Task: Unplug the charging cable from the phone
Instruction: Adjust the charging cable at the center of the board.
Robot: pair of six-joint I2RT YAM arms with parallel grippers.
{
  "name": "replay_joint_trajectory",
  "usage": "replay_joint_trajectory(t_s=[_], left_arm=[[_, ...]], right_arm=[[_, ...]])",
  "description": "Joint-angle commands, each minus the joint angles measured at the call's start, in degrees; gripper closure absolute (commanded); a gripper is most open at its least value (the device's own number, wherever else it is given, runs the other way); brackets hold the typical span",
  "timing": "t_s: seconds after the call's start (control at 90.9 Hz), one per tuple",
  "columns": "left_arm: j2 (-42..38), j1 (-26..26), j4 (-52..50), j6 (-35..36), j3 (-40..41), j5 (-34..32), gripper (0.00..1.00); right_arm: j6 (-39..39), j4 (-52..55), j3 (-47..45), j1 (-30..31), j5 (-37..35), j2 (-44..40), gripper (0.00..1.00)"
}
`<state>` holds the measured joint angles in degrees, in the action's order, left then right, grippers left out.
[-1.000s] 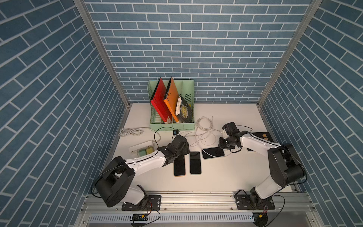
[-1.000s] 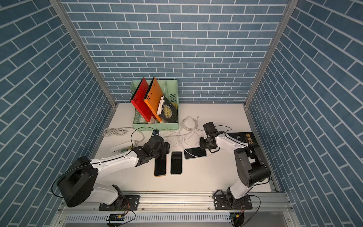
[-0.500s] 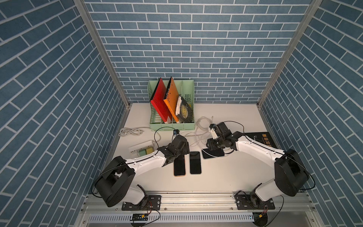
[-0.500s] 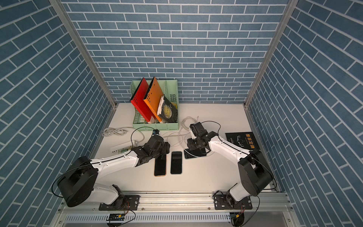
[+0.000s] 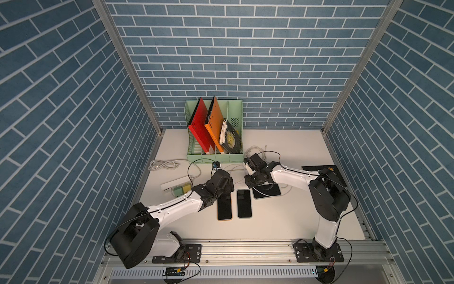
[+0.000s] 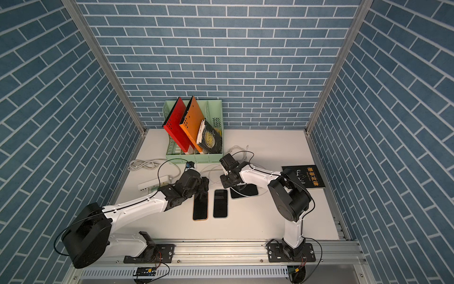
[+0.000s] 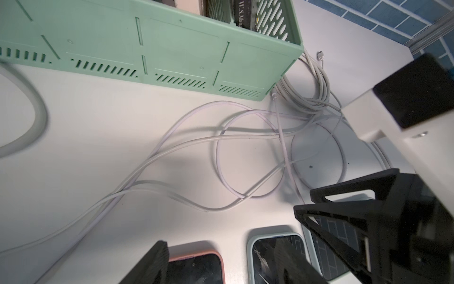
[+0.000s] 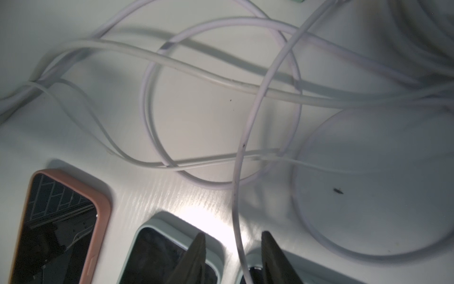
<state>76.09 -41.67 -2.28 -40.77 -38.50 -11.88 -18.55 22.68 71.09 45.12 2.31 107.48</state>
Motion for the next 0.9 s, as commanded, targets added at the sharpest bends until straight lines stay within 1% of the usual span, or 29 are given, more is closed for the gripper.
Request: replay_joint_trajectory(t_s=[0.0,0.077,0.22,0.319,0.396,0.462,0.616,0.781,0.891], left_arm=[[-1.05,0.44,-1.49,-0.44,1.22,-1.37,0.27],[-1.04,0.53,-1.41,-0.45,1.34,-1.32,0.27],[-0.68,0.63,-1.18,-0.4,1.16,-1.15,0.27],[-0.43,0.63,-0.8,-0.45,1.15,-0.92,0.27],[-0.28,0.63,-0.7,-0.53,1.21,-0.83,0.27],[-0.24,0.63,-0.61,-0.47,1.24,-0.72,0.27],[-0.75,0.61,-0.79,-0.58,1.54,-0.86,0.27],[-1.03,0.63,-0.86,-0.78,1.7,-0.79,0.27],[-1.5,0.63,-0.9,-0.93,2.08,-0.78,0.27]], right_arm=[[1.91,1.81,1.9,0.4,-2.01,1.19,0.63],[2.1,1.89,1.87,0.48,-2.05,1.56,0.69],[2.41,2.37,1.89,0.49,-2.72,1.53,0.88],[2.7,2.47,1.97,0.49,-2.79,1.24,0.9],[2.81,2.61,2.11,0.49,-2.78,1.17,0.98],[2.66,2.43,1.92,0.44,-3.57,0.52,1.0],[2.46,4.01,2.35,-0.43,-8.01,-1.42,1.0],[2.29,5.61,2.51,-3.69,-13.07,-3.44,1.0],[2.65,6.59,2.91,-6.91,-16.59,-4.43,1.0]])
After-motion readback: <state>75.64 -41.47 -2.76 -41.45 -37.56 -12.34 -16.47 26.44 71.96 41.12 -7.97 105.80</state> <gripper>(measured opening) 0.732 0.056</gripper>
